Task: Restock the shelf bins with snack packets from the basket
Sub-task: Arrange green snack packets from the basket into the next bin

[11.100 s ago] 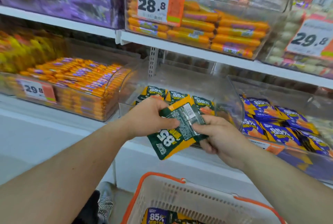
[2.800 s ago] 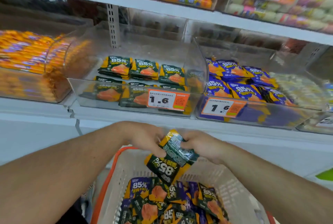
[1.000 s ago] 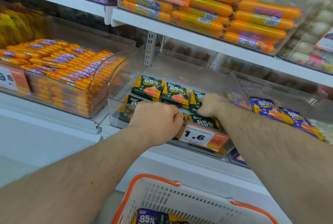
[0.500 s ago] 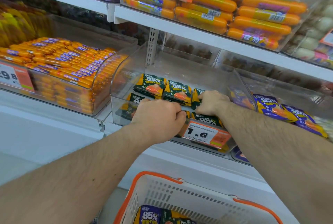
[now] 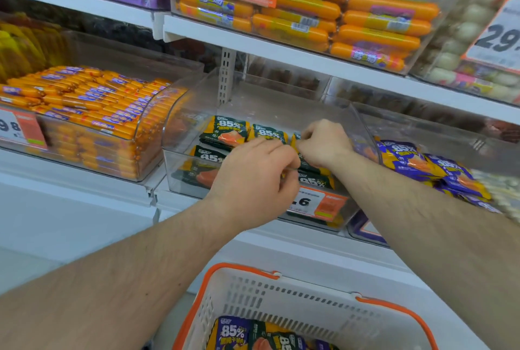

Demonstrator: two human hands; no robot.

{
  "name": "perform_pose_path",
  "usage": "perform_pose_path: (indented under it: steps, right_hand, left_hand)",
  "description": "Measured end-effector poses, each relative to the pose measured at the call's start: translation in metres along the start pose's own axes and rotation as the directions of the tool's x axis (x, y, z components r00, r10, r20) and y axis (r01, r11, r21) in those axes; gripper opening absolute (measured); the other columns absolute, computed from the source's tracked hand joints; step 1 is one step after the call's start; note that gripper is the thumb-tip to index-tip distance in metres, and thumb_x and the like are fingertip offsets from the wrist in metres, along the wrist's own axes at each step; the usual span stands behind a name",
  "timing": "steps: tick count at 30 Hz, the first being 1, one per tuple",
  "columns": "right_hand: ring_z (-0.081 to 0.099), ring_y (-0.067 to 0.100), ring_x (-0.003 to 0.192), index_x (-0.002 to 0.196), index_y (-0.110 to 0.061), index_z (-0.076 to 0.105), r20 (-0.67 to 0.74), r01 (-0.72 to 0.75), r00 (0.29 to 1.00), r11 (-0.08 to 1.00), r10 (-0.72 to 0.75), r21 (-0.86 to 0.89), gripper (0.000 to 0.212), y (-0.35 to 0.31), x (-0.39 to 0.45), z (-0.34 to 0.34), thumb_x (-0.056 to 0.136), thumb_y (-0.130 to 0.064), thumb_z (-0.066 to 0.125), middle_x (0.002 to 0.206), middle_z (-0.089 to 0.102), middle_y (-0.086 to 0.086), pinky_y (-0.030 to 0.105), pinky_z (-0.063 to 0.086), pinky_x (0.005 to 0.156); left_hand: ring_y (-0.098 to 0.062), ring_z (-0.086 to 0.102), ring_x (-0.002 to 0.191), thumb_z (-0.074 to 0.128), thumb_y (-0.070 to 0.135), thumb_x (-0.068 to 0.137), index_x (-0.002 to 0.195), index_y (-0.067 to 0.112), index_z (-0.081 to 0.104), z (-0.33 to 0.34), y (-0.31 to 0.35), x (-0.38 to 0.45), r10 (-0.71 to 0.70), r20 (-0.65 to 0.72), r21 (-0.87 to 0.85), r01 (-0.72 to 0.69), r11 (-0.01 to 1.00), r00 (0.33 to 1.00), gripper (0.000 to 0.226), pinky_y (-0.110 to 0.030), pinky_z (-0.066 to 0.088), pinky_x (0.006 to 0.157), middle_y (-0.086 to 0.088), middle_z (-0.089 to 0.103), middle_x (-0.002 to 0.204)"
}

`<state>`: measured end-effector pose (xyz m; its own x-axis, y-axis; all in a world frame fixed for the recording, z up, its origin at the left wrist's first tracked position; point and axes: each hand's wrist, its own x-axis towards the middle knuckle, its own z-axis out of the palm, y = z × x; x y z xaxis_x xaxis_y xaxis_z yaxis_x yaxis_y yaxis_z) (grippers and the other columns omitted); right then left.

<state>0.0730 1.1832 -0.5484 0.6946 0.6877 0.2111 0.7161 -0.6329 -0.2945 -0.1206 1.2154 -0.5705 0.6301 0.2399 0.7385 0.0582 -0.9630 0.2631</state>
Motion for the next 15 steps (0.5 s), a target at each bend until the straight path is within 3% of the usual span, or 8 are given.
perform_pose_path:
  steps: [2, 4, 6, 8, 9, 11, 13, 15]
  right_hand:
    - [0.065, 0.029, 0.088, 0.084, -0.016, 0.074, -0.242, 0.141, 0.963, 0.986, -0.115, 0.093, 0.017, -0.003, -0.029, -0.005, 0.082, -0.021, 0.057, 0.089, 0.073, 0.005, 0.034, 0.054, 0.076]
    - [0.064, 0.032, 0.081, 0.077, -0.013, 0.072, -0.532, 0.416, 0.777, 0.909, -0.337, 0.032, 0.018, 0.001, -0.064, -0.006, 0.077, -0.018, 0.054, 0.081, 0.071, 0.006, 0.038, 0.050, 0.071]
    - [0.061, 0.031, 0.074, 0.071, -0.009, 0.068, -0.682, 0.606, 0.548, 0.792, -0.484, -0.074, 0.014, 0.016, -0.094, 0.000, 0.074, -0.013, 0.055, 0.077, 0.069, 0.006, 0.039, 0.045, 0.068]
    - [0.060, 0.030, 0.074, 0.070, -0.006, 0.067, -0.706, 0.684, 0.465, 0.723, -0.534, -0.096, 0.010, 0.033, -0.122, 0.012, 0.075, -0.008, 0.059, 0.079, 0.069, 0.005, 0.039, 0.042, 0.069]
    - [0.059, 0.029, 0.074, 0.070, -0.005, 0.067, -0.700, 0.696, 0.469, 0.713, -0.538, -0.082, 0.010, 0.041, -0.134, 0.021, 0.075, -0.007, 0.060, 0.080, 0.069, 0.006, 0.038, 0.041, 0.069]
    - [0.058, 0.028, 0.073, 0.069, -0.003, 0.067, -0.658, 0.679, 0.548, 0.734, -0.516, -0.012, 0.013, 0.060, -0.156, 0.052, 0.076, -0.009, 0.058, 0.079, 0.068, 0.006, 0.037, 0.041, 0.068]
    - [0.059, 0.028, 0.069, 0.066, -0.004, 0.065, -0.541, 0.595, 0.700, 0.799, -0.466, 0.083, 0.017, 0.085, -0.178, 0.089, 0.077, -0.013, 0.054, 0.072, 0.065, 0.006, 0.036, 0.045, 0.066]
    - [0.057, 0.027, 0.066, 0.065, -0.006, 0.064, -0.312, 0.425, 0.874, 0.898, -0.373, 0.115, 0.021, 0.116, -0.197, 0.123, 0.079, -0.016, 0.052, 0.067, 0.062, 0.006, 0.037, 0.050, 0.062]
  left_hand:
    - [-0.015, 0.054, 0.063, 0.049, 0.030, 0.083, 0.081, 0.023, 0.063, 0.001, 0.014, -0.007, -0.066, 0.133, -0.107, 0.080, 0.991, 0.989, 0.016, -0.030, 0.046, 0.058, 0.013, 0.056, 0.063]
    - [-0.015, 0.057, 0.067, 0.052, 0.032, 0.088, 0.087, 0.028, 0.064, 0.006, 0.022, -0.017, -0.097, 0.401, -0.124, 0.159, 0.979, 0.911, 0.013, -0.032, 0.048, 0.063, 0.013, 0.061, 0.067]
    - [-0.017, 0.061, 0.085, 0.055, 0.031, 0.092, 0.100, 0.028, 0.068, 0.017, 0.026, -0.028, -0.094, 0.655, -0.039, 0.158, 0.987, 0.750, 0.015, -0.031, 0.050, 0.074, 0.009, 0.069, 0.091]
    - [-0.016, 0.059, 0.101, 0.053, 0.031, 0.094, 0.112, 0.028, 0.066, 0.028, 0.030, -0.039, -0.101, 0.827, 0.028, 0.138, 0.990, 0.553, 0.022, -0.028, 0.048, 0.083, 0.007, 0.067, 0.110]
    - [-0.015, 0.058, 0.106, 0.052, 0.031, 0.095, 0.115, 0.028, 0.064, 0.034, 0.031, -0.045, -0.102, 0.879, 0.046, 0.129, 0.991, 0.465, 0.024, -0.028, 0.047, 0.086, 0.008, 0.065, 0.114]
    - [-0.017, 0.058, 0.104, 0.049, 0.031, 0.096, 0.113, 0.025, 0.065, 0.046, 0.035, -0.056, -0.093, 0.948, 0.072, 0.080, 0.994, 0.303, 0.024, -0.030, 0.047, 0.087, 0.007, 0.065, 0.112]
    - [-0.020, 0.060, 0.093, 0.048, 0.031, 0.096, 0.104, 0.018, 0.065, 0.058, 0.039, -0.066, -0.079, 0.980, 0.076, 0.025, 0.997, 0.182, 0.023, -0.036, 0.050, 0.084, 0.001, 0.066, 0.101]
    - [-0.022, 0.060, 0.083, 0.047, 0.031, 0.096, 0.096, 0.018, 0.064, 0.069, 0.043, -0.073, -0.064, 0.990, 0.068, -0.033, 0.997, 0.126, 0.022, -0.037, 0.049, 0.075, -0.002, 0.064, 0.093]
